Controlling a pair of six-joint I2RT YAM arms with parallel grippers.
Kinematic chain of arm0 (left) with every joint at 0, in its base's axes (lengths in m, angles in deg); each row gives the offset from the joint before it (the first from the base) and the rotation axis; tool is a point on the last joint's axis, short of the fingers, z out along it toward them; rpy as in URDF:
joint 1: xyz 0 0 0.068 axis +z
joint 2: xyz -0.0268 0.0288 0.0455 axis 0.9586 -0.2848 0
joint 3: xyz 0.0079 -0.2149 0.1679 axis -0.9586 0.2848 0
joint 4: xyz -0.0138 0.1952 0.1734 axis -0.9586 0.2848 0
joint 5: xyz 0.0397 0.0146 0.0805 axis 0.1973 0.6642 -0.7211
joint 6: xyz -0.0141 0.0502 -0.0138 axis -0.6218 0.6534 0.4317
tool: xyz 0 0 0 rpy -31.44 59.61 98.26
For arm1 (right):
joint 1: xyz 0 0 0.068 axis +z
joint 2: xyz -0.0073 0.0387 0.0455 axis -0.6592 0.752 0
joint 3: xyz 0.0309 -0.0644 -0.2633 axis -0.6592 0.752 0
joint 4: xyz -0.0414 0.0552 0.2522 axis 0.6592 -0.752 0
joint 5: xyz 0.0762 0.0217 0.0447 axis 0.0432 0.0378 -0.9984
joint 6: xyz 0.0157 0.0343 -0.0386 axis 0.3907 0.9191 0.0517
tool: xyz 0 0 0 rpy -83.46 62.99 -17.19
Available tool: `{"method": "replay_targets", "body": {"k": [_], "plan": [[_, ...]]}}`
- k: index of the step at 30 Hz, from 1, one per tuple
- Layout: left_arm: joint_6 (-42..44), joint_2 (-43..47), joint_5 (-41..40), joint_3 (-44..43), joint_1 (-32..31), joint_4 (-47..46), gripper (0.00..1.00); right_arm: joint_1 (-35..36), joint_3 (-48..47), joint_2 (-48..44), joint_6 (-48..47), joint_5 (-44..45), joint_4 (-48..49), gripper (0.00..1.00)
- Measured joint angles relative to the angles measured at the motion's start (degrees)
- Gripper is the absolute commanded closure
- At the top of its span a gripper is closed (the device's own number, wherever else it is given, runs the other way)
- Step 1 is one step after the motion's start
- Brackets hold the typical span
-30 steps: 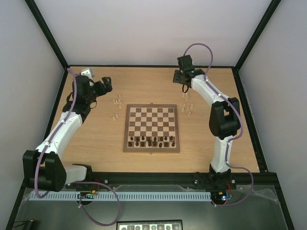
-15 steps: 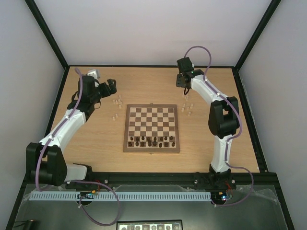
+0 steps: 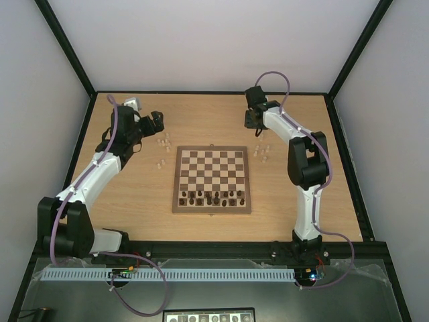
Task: Set up the chess pieces on the board
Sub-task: Pick up the chess piece at the center of the board.
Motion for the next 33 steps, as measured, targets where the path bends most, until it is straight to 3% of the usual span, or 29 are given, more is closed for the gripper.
{"method": "replay_targets", "body": {"k": [33], "plan": [[0.37, 0.0, -0.17, -0.15, 0.0, -0.31, 0.0, -1.88, 2.84, 0.52, 0.31, -3.32, 0.52, 0.8]]}}
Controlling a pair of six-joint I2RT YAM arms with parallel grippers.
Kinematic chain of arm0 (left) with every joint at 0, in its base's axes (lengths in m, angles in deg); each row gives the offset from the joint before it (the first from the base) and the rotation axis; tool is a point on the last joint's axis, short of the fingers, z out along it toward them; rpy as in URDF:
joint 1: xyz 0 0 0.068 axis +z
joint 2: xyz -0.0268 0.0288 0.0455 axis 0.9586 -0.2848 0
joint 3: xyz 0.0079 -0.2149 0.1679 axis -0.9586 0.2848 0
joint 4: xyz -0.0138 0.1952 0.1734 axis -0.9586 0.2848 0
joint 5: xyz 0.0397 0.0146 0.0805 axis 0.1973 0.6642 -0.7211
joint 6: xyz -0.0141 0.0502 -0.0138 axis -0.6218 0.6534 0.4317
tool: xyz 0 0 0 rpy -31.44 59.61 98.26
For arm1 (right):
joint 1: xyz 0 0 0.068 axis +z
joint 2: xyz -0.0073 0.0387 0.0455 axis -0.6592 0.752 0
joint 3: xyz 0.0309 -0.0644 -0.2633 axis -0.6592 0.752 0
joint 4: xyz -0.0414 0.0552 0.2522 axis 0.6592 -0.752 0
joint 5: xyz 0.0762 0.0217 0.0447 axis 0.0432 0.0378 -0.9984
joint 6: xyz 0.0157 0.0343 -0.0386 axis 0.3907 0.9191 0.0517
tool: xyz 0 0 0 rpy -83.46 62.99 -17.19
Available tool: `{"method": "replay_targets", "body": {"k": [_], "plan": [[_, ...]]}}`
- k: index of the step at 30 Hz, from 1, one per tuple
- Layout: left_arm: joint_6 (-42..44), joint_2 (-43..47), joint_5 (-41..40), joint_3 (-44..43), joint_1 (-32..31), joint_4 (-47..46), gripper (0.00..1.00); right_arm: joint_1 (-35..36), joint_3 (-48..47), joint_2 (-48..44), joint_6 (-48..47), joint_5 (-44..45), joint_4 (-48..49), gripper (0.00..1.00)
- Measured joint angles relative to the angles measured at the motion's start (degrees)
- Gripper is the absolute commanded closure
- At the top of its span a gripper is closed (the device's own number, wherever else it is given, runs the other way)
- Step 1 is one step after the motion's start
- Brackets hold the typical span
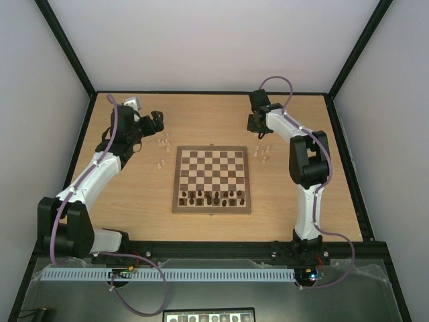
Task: Set up the chess pieces on the board
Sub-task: Pick up the chess piece at the center of the board.
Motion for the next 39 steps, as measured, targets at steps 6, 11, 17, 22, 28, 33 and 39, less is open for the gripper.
{"method": "replay_targets", "body": {"k": [6, 11, 17, 22, 28, 33, 39], "plan": [[0.0, 0.0, -0.04, 0.0, 0.0, 0.0, 0.0, 0.0, 0.0, 0.33, -0.02, -0.5, 0.02, 0.83], [0.02, 0.0, -0.11, 0.0, 0.0, 0.02, 0.01, 0.0, -0.07, 0.66, 0.0, -0.74, 0.24, 0.87], [0.02, 0.0, -0.2, 0.0, 0.0, 0.0, 0.01, 0.0, -0.17, 1.07, 0.17, -0.87, 0.63, 0.93], [0.02, 0.0, -0.37, 0.0, 0.0, 0.02, 0.01, 0.0, -0.28, 1.16, 0.17, -1.05, 0.94, 0.94], [0.02, 0.0, -0.42, 0.0, 0.0, 0.0, 0.01, 0.0, -0.31, 1.16, 0.17, -1.14, 0.98, 0.97], [0.02, -0.02, -0.46, 0.0, 0.0, 0.0, 0.01, 0.0, -0.31, 1.16, 0.17, -1.16, 1.18, 0.97], [0.0, -0.24, -0.55, 0.0, 0.0, 0.0, 0.0, 0.52, -0.28, 1.14, 0.15, -1.38, 1.42, 0.97]]}}
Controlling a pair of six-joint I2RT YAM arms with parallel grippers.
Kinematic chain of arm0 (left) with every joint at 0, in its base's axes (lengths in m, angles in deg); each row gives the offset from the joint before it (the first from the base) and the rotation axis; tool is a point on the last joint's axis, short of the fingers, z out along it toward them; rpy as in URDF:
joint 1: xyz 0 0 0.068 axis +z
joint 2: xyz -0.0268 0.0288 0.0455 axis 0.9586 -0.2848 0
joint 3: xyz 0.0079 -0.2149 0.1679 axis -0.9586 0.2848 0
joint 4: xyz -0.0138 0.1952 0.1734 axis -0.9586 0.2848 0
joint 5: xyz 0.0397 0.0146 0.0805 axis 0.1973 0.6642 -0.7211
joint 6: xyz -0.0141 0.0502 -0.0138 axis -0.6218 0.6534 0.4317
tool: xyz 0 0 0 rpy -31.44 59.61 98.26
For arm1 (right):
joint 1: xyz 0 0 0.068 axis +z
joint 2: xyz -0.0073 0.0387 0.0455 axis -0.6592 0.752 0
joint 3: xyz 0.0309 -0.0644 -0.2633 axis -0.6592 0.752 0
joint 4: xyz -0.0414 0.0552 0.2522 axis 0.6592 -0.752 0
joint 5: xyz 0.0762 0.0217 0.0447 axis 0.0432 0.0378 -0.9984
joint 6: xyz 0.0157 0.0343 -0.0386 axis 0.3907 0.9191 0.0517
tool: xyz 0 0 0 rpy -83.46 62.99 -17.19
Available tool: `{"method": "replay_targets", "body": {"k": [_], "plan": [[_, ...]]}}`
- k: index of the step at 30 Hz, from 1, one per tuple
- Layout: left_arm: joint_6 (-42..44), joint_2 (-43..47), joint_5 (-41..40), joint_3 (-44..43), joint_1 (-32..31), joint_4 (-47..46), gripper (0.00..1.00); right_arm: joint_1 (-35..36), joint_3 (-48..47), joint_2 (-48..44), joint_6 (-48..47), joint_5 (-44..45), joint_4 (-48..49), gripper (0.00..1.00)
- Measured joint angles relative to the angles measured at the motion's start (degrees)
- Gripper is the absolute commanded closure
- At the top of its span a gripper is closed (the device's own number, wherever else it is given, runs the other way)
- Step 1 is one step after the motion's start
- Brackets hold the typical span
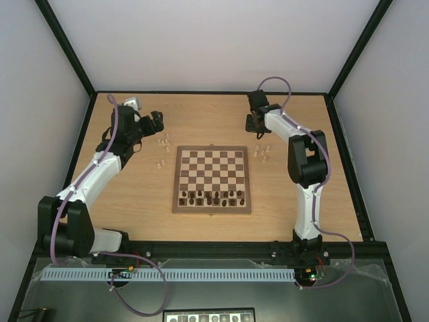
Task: Set up the chess pieces on the board
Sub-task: Pick up the chess piece at the center of the board.
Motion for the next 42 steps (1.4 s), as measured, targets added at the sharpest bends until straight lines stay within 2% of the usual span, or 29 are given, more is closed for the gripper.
{"method": "replay_targets", "body": {"k": [25, 42], "plan": [[0.0, -0.72, -0.02, -0.13, 0.0, -0.02, 0.01, 2.1, -0.02, 0.0, -0.24, -3.21, 1.62, 0.97], [0.0, -0.74, -0.02, -0.39, -0.26, -0.02, 0.01, 6.08, -2.05, 0.0, -1.36, -3.8, 2.14, 0.98]]}}
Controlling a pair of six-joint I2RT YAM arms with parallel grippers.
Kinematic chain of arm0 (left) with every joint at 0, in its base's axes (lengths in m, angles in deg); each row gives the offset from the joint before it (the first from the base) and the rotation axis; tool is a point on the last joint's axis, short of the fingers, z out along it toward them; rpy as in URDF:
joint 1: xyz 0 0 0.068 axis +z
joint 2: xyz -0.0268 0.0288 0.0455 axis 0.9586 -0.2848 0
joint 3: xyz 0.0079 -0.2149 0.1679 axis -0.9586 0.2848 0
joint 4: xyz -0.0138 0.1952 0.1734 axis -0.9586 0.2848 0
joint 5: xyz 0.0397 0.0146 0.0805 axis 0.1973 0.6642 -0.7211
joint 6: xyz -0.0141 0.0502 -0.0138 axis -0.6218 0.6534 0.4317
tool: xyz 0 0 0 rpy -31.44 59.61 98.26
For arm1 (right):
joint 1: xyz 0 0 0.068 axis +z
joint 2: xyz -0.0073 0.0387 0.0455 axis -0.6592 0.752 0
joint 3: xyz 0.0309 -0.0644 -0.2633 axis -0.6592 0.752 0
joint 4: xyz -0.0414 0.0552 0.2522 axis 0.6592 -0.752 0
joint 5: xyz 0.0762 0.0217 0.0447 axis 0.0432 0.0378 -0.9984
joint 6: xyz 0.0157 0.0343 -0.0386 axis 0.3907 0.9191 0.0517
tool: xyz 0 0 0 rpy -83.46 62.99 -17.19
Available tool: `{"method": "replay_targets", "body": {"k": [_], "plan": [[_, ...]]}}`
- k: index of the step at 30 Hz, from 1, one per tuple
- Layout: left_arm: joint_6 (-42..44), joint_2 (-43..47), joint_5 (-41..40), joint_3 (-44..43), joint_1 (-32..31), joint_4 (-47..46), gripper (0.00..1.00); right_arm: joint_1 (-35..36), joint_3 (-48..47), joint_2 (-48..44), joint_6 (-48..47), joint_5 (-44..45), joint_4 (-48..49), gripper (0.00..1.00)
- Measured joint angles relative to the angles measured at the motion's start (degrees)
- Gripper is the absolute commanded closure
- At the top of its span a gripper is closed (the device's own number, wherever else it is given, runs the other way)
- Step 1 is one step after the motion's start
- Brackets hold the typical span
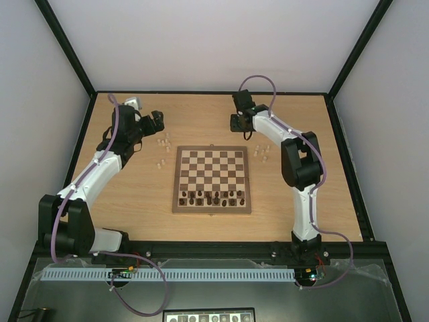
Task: Set up the chess pieces on the board
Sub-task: Pick up the chess piece at the center of the board, then place the chess piece on the chessboard.
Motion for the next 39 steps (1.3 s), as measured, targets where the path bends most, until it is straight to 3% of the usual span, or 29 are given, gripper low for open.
{"method": "replay_targets", "body": {"k": [11, 25, 39], "plan": [[-0.02, 0.0, -0.04, 0.0, 0.0, 0.02, 0.01, 3.8, -0.02, -0.26, -0.26, 0.68, -0.15, 0.98], [-0.94, 2.08, -0.42, 0.09, 0.0, 1.07, 0.0, 10.69, 3.32, -10.29, -0.15, 2.14, -2.93, 0.97], [-2.43, 6.56, -0.39, 3.78, -0.63, 1.46, 0.0, 14.86, 7.08, -12.17, 0.85, 1.57, -5.31, 0.97]]}}
